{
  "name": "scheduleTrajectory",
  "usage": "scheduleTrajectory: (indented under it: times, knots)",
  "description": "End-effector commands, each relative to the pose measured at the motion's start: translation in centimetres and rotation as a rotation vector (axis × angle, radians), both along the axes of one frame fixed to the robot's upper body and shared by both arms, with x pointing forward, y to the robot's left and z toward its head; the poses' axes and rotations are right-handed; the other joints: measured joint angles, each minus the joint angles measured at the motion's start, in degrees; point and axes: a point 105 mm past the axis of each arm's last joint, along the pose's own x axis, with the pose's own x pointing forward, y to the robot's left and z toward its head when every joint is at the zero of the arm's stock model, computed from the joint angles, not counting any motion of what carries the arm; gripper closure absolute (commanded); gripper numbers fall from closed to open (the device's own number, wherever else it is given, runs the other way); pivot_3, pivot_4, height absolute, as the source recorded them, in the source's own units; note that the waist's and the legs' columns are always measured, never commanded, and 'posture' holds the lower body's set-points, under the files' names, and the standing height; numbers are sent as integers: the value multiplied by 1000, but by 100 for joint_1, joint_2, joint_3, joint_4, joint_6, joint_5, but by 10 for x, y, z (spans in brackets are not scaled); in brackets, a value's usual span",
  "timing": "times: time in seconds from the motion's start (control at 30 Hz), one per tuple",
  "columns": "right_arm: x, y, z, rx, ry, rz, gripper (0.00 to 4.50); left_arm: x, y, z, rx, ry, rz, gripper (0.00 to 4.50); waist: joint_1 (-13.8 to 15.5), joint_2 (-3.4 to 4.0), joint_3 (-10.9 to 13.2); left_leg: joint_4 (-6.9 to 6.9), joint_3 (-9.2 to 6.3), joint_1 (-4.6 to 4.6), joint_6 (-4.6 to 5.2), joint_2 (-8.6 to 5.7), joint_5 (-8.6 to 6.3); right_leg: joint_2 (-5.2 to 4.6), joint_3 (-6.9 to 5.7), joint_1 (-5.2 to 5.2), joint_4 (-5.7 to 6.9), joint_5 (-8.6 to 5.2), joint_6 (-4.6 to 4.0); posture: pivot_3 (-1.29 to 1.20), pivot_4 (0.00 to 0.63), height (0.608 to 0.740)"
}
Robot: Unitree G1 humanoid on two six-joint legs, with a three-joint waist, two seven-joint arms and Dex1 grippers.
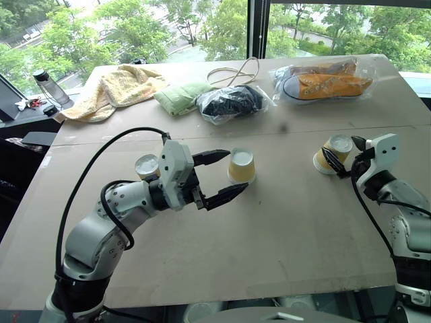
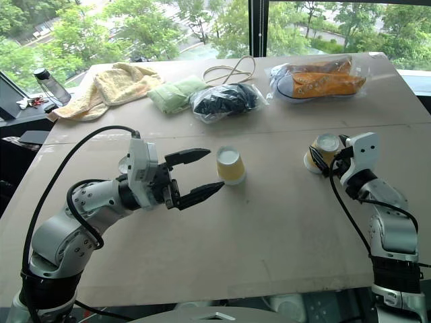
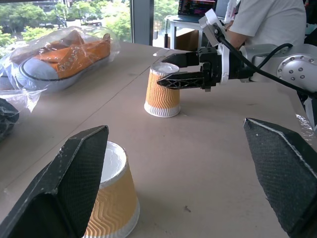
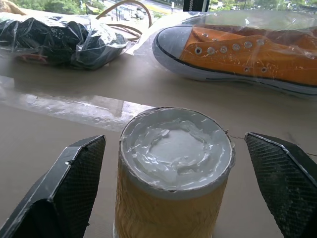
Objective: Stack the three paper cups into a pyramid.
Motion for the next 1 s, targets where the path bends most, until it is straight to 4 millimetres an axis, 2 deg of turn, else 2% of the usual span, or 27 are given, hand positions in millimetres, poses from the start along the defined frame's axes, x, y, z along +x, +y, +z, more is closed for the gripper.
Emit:
scheduleTrajectory:
  times: [0.03,0.07,0.17,0.2,0.27,0.3,0.43,0.63,0.8,1.0]
  knots:
    - [0,-1,14,26,-58,-1,62,-5,-2,10,7,-48,-16,0,1,0,0,0,0,0,0,0,0,0,2,0,0,0,0,0,150,740]
    - [1,-1,13,33,-57,-3,62,-6,-2,10,12,-49,-16,0,0,0,0,0,1,0,0,0,0,0,3,0,0,0,0,0,150,740]
    - [2,-1,13,33,-60,-1,730,-5,-1,11,4,-54,-5,0,0,0,0,1,3,1,0,0,0,0,8,0,0,0,0,0,150,740]
    - [2,0,14,33,-63,0,1312,-5,0,12,-9,-55,-2,0,0,0,0,1,3,1,0,0,0,0,8,0,0,0,0,0,150,740]
    - [2,0,14,30,-67,3,2200,-6,0,14,-18,-54,-3,0,-1,0,0,1,3,1,0,0,0,0,8,0,0,0,0,0,150,740]
    - [2,0,14,27,-68,4,2414,-6,0,13,-14,-54,-5,0,-1,0,0,1,3,0,0,0,0,1,7,0,0,0,0,0,150,740]
    - [0,11,18,13,-77,52,2414,-6,4,11,-13,-52,9,0,-6,0,0,1,3,0,0,0,0,1,8,0,0,0,0,0,150,740]
    - [-10,61,24,13,-82,253,2414,-13,20,-14,-15,10,74,0,-34,1,0,-5,9,3,0,5,0,4,17,-4,0,0,0,0,150,740]
    - [-14,98,15,-34,-53,380,2414,-13,36,-36,-13,56,176,0,20,1,0,-2,7,1,0,5,0,4,13,-3,0,1,-1,0,150,740]
    - [-16,122,13,-18,-27,465,2414,-15,37,-38,-20,42,205,0,17,0,0,2,7,0,0,5,0,4,13,-2,-1,2,-2,0,150,740]
